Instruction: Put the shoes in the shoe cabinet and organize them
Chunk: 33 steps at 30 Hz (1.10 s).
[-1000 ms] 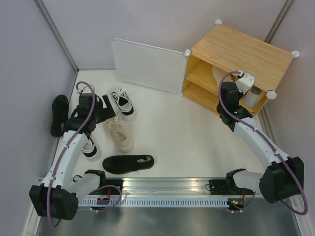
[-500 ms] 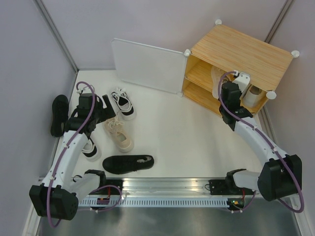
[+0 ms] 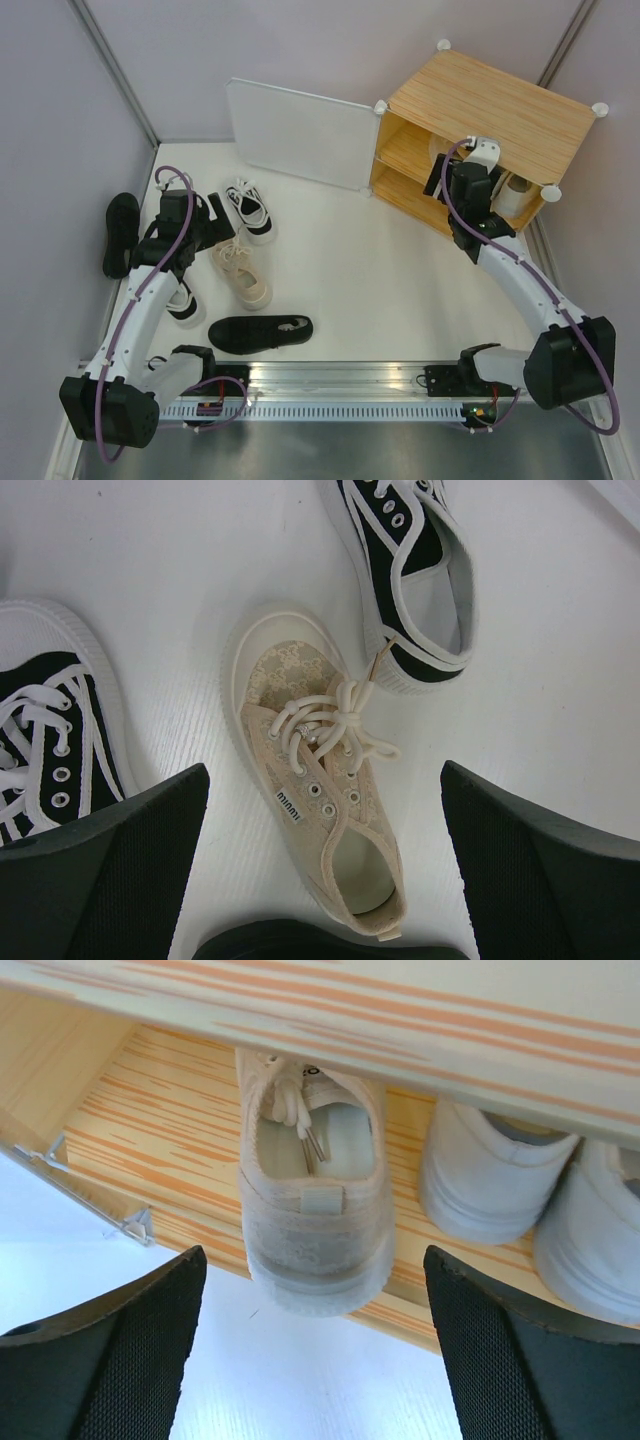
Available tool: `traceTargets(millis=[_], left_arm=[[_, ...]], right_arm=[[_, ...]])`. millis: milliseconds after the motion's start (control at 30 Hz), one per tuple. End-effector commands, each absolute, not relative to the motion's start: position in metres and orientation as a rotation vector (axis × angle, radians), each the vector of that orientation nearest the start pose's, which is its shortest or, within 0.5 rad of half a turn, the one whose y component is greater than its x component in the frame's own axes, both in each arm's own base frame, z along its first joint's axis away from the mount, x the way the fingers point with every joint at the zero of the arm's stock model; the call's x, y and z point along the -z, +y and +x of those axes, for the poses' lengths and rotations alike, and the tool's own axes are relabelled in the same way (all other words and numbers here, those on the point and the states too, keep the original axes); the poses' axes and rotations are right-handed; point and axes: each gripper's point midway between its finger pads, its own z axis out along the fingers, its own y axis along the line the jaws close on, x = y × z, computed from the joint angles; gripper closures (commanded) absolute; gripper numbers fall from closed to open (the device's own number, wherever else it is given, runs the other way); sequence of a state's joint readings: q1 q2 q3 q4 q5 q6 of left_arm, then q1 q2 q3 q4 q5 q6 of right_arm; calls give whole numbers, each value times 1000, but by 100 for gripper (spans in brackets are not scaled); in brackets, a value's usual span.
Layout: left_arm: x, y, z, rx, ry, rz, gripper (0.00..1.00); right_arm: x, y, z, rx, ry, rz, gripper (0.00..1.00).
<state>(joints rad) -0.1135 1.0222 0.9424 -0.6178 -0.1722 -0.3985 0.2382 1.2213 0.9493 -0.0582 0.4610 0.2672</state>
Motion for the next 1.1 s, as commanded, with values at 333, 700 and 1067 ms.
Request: traceTargets(millis=[333,700,1067], left_arm=[[-194,-22,304,88,2198,-354,1],[-194,-22,305,90,2197,-349,1],[-194,-22,304,88,2197,-350,1]], right_arm=[[-220,31,445,101,1822,409,2],[-195,18,437,197,1853,433,2],[-184,23,448,186,1866,400,10]])
